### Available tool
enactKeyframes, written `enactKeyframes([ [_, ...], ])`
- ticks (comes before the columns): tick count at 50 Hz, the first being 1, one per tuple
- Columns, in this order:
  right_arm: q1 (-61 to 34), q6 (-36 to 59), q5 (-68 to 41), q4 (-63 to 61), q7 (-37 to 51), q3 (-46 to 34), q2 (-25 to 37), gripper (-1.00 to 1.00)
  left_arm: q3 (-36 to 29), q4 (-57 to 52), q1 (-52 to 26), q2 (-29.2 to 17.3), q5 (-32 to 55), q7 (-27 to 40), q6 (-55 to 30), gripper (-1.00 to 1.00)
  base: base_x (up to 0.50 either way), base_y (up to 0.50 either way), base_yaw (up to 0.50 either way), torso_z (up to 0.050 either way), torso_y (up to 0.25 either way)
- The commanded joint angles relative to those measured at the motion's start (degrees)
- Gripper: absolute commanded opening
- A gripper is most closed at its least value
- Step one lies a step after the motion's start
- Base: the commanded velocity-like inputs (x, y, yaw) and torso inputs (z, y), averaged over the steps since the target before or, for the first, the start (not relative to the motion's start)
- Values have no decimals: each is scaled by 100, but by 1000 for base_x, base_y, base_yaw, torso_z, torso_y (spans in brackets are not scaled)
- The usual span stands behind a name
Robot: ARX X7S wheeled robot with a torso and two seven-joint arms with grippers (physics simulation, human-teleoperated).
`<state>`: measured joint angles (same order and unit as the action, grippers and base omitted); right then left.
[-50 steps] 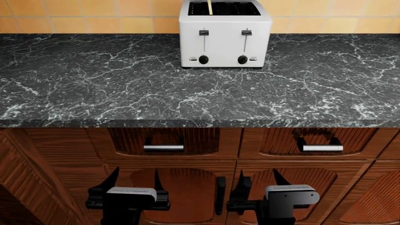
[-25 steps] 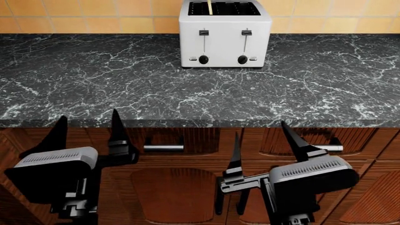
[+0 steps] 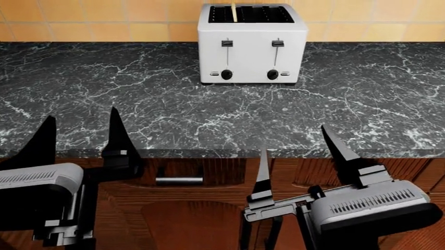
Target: Push down the lever of the toaster to turn it on.
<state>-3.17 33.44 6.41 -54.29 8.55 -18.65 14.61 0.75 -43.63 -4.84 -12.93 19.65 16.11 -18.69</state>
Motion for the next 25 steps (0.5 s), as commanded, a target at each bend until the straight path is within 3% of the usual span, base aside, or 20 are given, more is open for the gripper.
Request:
enactKeyframes([
  [1, -12, -69, -94, -9, 3, 44, 15, 100, -13, -84, 68, -90, 105, 42, 9, 100, 402, 0, 0, 0, 0],
  [11, 59, -166, -121, 13, 60, 83, 44, 100, -114, -29, 96, -141, 112, 66, 54, 100, 407, 41, 0, 0, 0],
  [25, -27, -189, -166, 142, 120, 136, 50, 100, -172, -7, 87, -208, 176, 128, 80, 100, 403, 365, 0, 0, 0],
])
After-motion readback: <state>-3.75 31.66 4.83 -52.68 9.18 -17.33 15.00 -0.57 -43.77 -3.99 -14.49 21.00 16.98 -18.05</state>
